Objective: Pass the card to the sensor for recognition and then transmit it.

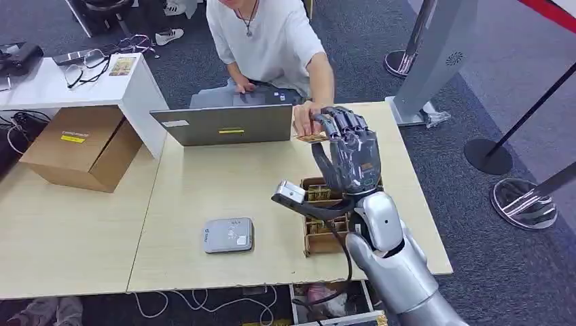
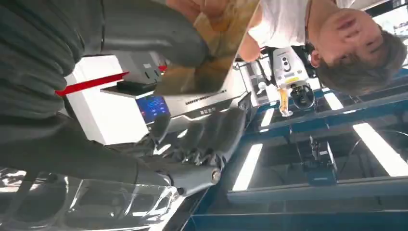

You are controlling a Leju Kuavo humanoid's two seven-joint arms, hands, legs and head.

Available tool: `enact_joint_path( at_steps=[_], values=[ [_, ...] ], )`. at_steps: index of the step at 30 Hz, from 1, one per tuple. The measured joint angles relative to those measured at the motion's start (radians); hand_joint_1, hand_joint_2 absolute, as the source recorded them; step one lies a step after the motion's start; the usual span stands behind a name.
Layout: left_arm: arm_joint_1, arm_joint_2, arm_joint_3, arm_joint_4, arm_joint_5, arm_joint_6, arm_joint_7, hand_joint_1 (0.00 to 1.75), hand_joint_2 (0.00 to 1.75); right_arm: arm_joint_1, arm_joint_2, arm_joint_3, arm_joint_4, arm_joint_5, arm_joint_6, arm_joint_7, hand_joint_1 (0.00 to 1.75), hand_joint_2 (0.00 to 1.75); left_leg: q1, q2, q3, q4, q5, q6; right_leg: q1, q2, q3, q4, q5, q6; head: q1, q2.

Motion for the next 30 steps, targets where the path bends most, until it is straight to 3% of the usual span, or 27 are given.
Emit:
enact_joint_path(
  at_steps=[20, 30],
  values=[
    [0.003, 0.006, 0.001, 0.000, -0.011, -0.037, -0.006, 0.00, 0.00, 0.050, -0.017, -0.035, -0.046, 0.012, -0.003, 0.007, 1.75, 1.75, 0.000, 0.000, 0.000, 0.000, 0.000, 0.000, 0.000, 0.000, 0.000, 0.000, 0.000, 0.000, 0.000, 0.000],
    [0.004, 0.007, 0.002, 0.000, -0.011, -0.037, -0.008, 0.00, 0.00, 0.063, -0.017, -0.036, -0.055, -0.189, 0.053, -0.071, 1.75, 1.75, 0.000, 0.000, 0.000, 0.000, 0.000, 0.000, 0.000, 0.000, 0.000, 0.000, 0.000, 0.000, 0.000, 0.000]
  ],
)
